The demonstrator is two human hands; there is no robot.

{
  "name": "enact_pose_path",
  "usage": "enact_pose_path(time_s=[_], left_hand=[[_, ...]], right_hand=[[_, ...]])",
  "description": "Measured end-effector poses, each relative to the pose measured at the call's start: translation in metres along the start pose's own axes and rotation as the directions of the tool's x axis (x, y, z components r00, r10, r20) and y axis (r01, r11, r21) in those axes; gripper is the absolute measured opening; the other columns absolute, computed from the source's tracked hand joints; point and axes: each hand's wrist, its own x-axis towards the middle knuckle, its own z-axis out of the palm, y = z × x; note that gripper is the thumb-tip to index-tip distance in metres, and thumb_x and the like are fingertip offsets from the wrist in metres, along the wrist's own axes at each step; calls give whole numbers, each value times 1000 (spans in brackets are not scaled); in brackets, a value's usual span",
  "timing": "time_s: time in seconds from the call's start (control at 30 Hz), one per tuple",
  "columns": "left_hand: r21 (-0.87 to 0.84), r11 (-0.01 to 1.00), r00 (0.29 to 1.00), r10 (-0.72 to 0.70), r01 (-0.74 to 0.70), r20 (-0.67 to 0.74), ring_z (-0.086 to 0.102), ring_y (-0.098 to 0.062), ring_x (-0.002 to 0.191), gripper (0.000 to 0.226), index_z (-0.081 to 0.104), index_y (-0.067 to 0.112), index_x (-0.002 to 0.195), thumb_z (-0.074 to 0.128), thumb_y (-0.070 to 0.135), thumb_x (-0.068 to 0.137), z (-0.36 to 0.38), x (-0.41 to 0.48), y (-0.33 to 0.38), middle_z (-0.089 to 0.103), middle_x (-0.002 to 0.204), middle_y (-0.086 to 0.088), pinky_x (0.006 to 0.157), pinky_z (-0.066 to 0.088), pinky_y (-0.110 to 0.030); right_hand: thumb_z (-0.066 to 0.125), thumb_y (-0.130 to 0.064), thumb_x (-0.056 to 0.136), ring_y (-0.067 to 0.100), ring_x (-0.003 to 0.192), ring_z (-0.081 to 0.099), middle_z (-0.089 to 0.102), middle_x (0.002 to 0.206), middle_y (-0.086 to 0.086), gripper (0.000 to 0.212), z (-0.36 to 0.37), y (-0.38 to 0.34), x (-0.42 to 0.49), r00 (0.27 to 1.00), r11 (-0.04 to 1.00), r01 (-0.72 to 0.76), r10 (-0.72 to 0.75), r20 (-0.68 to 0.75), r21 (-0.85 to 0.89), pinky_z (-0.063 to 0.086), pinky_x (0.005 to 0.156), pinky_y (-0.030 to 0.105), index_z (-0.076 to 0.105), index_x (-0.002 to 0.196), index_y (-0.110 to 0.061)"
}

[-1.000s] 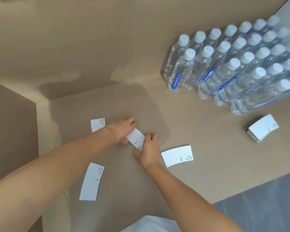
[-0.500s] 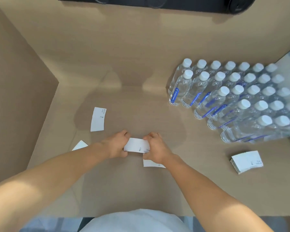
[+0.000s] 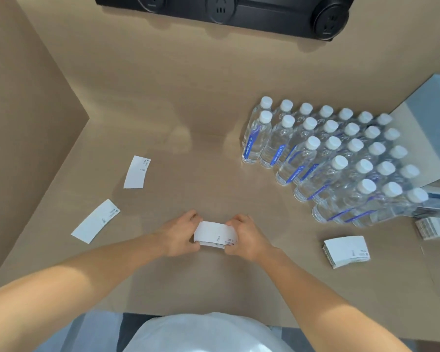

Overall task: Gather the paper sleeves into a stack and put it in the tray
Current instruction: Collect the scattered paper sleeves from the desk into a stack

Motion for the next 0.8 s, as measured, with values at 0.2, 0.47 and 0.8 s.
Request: enact_pose_path(time_s=[0.2, 0.47, 0.8], left_hand=[[11, 1000, 1000, -11, 12, -23, 47, -19, 110, 43, 49, 19, 121, 60, 34, 82, 0, -3, 2, 42, 122, 0, 82, 50, -35], [0, 1000, 998, 2, -2, -60, 42, -18, 119, 44, 48, 18, 126, 58, 34, 86, 13, -2, 0, 41, 128, 0, 87, 50, -36], [-5, 1000, 994, 2, -3, -114, 34, -23, 126, 48, 44, 14, 133, 54, 27, 88, 34, 4, -5, 39, 136, -4, 95, 47, -33]], right_hand=[[73, -22, 72, 23, 118, 43, 48, 121, 5, 50, 8, 3, -2, 999, 999, 13, -11, -45, 50, 45, 96, 32, 59, 119, -11], [67, -18, 78, 21, 122, 41, 50, 125, 3, 48, 10, 9, -4, 997, 999, 45, -45, -65, -6, 46, 94, 31, 56, 125, -15], [63, -20, 83, 21, 124, 39, 47, 129, 1, 44, 29, 14, -1, 997, 1000, -16, 14, -75, -22, 45, 97, 33, 53, 125, -13]])
